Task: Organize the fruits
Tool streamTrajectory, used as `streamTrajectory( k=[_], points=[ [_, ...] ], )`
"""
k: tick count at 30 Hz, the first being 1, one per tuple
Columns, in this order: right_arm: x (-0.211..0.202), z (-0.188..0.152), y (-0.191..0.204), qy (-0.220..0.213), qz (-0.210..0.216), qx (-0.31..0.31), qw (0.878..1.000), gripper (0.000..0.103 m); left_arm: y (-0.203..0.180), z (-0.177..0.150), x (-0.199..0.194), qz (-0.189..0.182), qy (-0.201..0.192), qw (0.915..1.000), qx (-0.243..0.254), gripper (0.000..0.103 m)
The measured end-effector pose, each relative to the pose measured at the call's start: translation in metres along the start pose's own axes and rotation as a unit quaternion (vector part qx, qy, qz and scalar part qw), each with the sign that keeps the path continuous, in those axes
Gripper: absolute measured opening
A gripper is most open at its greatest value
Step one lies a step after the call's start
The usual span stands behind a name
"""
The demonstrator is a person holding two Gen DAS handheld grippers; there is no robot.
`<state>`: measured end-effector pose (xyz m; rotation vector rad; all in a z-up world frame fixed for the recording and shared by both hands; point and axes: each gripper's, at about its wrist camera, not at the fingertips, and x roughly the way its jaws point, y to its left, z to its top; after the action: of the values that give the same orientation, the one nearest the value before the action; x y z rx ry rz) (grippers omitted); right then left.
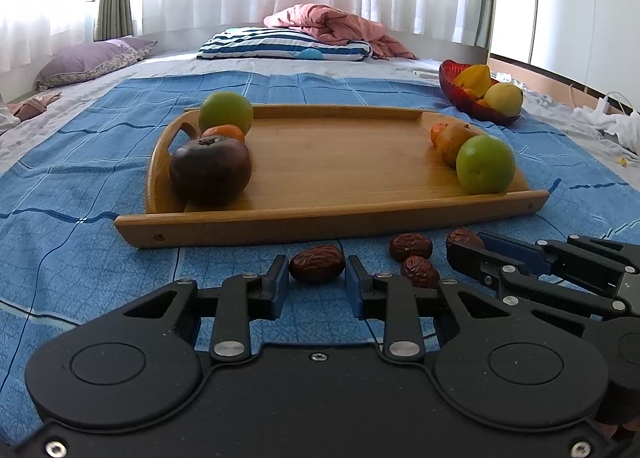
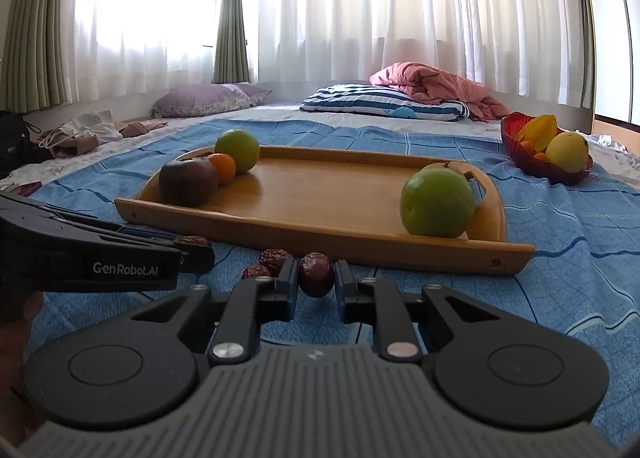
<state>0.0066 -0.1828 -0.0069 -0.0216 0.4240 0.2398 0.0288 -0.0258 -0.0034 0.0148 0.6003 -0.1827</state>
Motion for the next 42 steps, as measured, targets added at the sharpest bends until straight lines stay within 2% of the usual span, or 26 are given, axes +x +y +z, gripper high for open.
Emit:
streamTrajectory(
  k=[7, 11, 13, 14, 16, 17, 19, 25, 30, 36, 42],
  points=[
    [-0.001, 0.001, -0.001, -0.004, -0.002, 0.008, 1.0, 0.023, 0.0, -0.001, 0.0, 0.003, -0.004, 1.0, 0.0, 0.029],
    [0.001, 0.0, -0.001, -0.005, -0.012, 0.017, 1.0, 0.024, -0.001, -0.003, 0.001, 0.011, -0.008, 0.9998, -0.015, 0.04],
    [0.003, 0.0, -0.003, -0.001, -0.012, 0.024, 1.0, 0.024, -0.002, -0.003, 0.001, 0.012, -0.011, 0.9996, -0.022, 0.04],
    [0.003, -0.001, -0.003, 0.002, -0.011, 0.026, 1.0, 0.029, -0.002, -0.003, 0.002, 0.013, -0.011, 0.9996, -0.023, 0.041],
    [0.003, -0.002, -0.003, 0.006, -0.012, 0.025, 1.0, 0.03, -0.003, -0.003, 0.004, 0.015, -0.012, 0.9995, -0.027, 0.041],
    [0.002, -0.002, -0.003, 0.006, -0.013, 0.023, 1.0, 0.045, -0.004, -0.002, 0.004, 0.015, -0.013, 0.9994, -0.028, 0.041],
    [0.001, -0.003, -0.002, 0.008, -0.019, 0.015, 1.0, 0.05, -0.004, -0.002, 0.005, 0.014, -0.011, 0.9994, -0.03, 0.04],
    [-0.003, -0.007, -0.009, 0.021, -0.048, -0.001, 0.999, 0.051, -0.003, -0.002, 0.007, 0.015, -0.01, 0.9995, -0.028, 0.037],
    [-0.003, -0.004, -0.02, 0.022, -0.088, 0.029, 0.995, 0.051, -0.004, -0.002, 0.007, 0.016, -0.011, 0.9994, -0.028, 0.037],
    [-0.002, 0.002, -0.015, 0.027, -0.048, 0.068, 0.996, 0.051, -0.003, -0.001, 0.007, 0.018, -0.011, 0.9993, -0.03, 0.037],
    [0.017, 0.01, -0.011, 0.043, -0.052, 0.118, 0.991, 0.052, -0.001, 0.0, 0.008, 0.018, -0.01, 0.9993, -0.031, 0.034]
  ],
)
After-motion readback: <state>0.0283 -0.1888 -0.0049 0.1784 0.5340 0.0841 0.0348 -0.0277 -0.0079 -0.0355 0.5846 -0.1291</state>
